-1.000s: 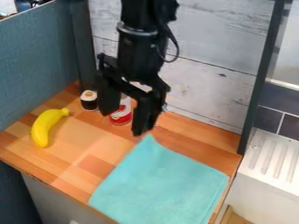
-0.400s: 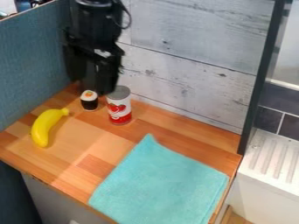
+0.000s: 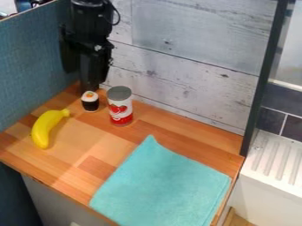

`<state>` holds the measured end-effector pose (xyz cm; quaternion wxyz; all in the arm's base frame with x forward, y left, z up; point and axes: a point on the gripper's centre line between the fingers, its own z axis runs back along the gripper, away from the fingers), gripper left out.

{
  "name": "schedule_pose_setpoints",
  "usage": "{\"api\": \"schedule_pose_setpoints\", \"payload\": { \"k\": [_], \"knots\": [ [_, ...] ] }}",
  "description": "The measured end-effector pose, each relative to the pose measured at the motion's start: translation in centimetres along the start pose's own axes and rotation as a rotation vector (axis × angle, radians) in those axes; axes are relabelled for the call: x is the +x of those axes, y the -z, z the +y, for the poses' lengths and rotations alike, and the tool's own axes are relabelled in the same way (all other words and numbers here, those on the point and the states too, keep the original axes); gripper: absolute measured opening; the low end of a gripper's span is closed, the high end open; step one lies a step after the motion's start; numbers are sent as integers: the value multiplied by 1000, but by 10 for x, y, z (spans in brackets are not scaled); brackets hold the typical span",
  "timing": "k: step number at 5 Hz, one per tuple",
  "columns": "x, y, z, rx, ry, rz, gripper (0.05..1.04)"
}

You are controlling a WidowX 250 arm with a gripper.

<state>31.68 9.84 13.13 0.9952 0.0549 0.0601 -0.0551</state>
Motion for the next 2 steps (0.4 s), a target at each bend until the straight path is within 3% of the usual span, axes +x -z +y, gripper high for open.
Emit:
{"api": "schedule_pose_setpoints", "payload": {
  "k": [2],
  "knots": [
    [24,21,30,10,-26,20,1000]
  ]
}}
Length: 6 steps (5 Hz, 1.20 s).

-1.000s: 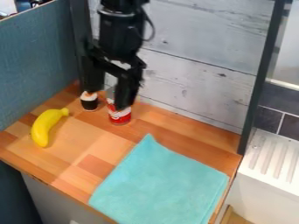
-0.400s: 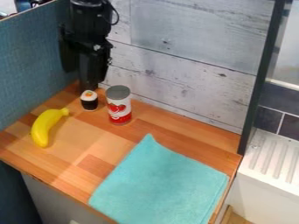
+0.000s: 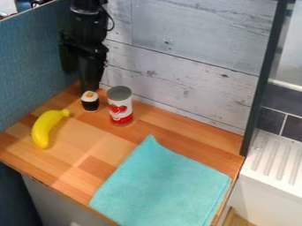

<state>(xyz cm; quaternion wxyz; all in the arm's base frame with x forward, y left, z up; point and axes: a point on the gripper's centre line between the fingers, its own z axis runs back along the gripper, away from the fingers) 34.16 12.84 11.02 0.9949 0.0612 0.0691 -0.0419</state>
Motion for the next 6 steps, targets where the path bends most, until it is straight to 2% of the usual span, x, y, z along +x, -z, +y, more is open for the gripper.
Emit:
{"api": "schedule_pose_setpoints", "payload": {
  "k": [1,3,5,6],
  "knots": [
    [13,12,8,13,-11,32,1000],
    [34,31,18,42,-14,60,1000],
    [40,38,19,49,-26,63,1000],
    [36,52,2,40,-7,103,1000]
  ]
}}
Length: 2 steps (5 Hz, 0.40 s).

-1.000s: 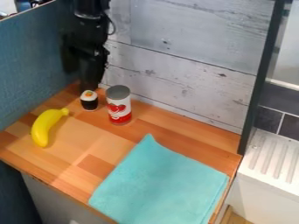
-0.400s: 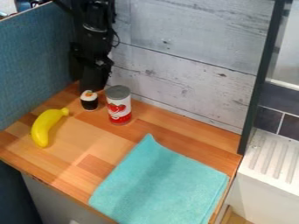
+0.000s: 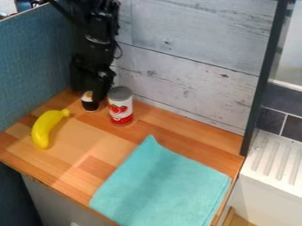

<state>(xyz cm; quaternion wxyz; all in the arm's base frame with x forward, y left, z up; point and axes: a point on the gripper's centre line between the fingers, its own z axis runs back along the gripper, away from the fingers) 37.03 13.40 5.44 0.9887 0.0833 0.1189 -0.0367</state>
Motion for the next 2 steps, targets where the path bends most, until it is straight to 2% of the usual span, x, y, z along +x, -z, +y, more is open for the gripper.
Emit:
{"api": "schedule_pose_setpoints", "payload": {
  "k": [2],
  "knots": [
    [15,-5,-44,-24,57,-42,1000]
  ]
}}
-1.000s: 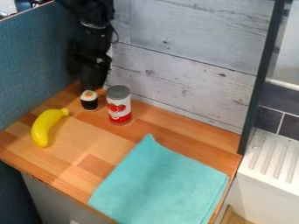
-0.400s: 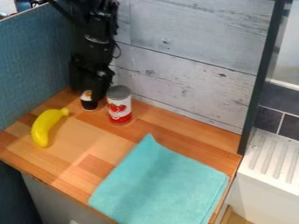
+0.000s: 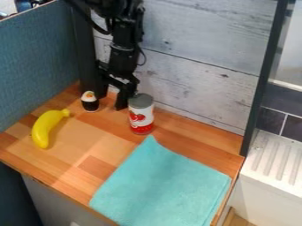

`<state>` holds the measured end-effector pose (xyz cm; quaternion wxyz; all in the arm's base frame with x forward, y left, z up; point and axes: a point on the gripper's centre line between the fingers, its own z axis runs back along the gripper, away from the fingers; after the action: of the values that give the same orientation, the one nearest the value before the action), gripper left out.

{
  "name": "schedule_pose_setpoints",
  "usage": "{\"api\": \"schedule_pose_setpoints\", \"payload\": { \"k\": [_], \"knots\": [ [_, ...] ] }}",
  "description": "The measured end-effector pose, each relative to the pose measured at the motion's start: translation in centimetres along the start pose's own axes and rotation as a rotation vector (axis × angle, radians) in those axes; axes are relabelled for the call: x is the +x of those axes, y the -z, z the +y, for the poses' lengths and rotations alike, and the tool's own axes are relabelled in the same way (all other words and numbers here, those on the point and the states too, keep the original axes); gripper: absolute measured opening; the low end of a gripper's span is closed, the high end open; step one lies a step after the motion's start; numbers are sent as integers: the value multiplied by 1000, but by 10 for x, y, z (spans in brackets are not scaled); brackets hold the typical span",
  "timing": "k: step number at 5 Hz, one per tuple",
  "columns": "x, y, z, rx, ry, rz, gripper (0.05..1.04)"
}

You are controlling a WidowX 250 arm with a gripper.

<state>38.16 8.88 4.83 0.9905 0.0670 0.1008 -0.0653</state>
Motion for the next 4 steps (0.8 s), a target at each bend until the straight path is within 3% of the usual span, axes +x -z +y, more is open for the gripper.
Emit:
{"api": "schedule_pose_setpoints", "payload": {
  "k": [1,3,4],
  "knots": [
    [10,-4,-31,-27,28,-21,1000],
    [6,-21,-86,-33,35,-32,1000],
    [8,-23,-103,-65,10,-44,1000]
  ]
}}
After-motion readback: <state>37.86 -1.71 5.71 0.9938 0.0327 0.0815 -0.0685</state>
